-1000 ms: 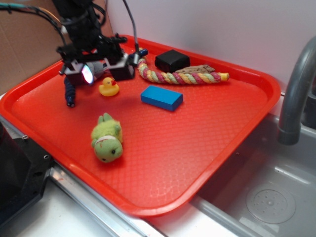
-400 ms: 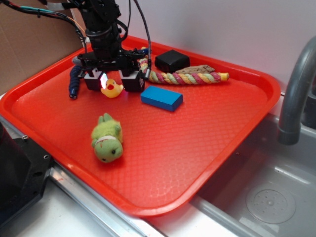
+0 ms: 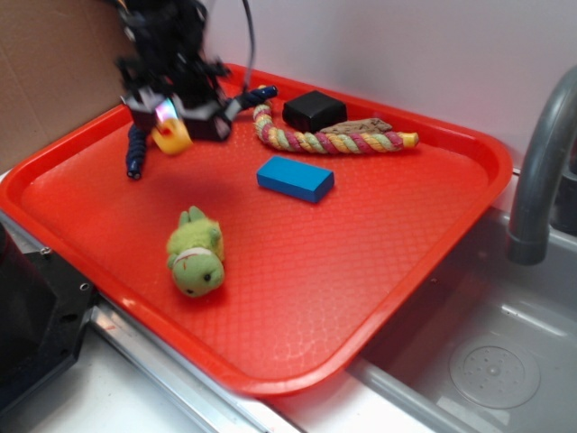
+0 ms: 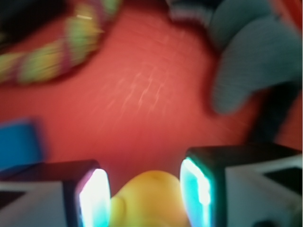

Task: Grab the yellow duck.

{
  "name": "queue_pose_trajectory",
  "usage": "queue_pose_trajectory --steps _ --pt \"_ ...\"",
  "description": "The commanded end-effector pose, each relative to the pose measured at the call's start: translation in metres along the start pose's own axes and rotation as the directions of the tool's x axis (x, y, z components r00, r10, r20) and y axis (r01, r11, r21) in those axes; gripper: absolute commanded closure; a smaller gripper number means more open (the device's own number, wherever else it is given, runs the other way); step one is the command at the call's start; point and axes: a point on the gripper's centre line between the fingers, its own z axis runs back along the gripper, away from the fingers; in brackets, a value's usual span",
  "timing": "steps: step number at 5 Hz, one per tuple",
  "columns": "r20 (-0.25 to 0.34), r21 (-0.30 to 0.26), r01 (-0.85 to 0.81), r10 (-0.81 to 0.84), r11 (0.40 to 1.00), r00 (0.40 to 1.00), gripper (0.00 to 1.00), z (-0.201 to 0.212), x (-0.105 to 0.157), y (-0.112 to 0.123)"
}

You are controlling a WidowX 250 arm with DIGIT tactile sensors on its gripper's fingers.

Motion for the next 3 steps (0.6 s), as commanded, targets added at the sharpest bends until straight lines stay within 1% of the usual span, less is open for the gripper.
queue_pose_trajectory --steps 1,2,3 --pt "0.002 0.013 0.225 -0.225 0.974 0.974 1.00 0.106 -0.054 -0.009" --pt "-0.012 0.000 0.227 -0.227 0.974 0.974 1.00 0.128 -0.055 -0.022" --pt "0.003 0.020 0.196 -0.196 0.980 0.981 1.00 0.145 -0.054 -0.018"
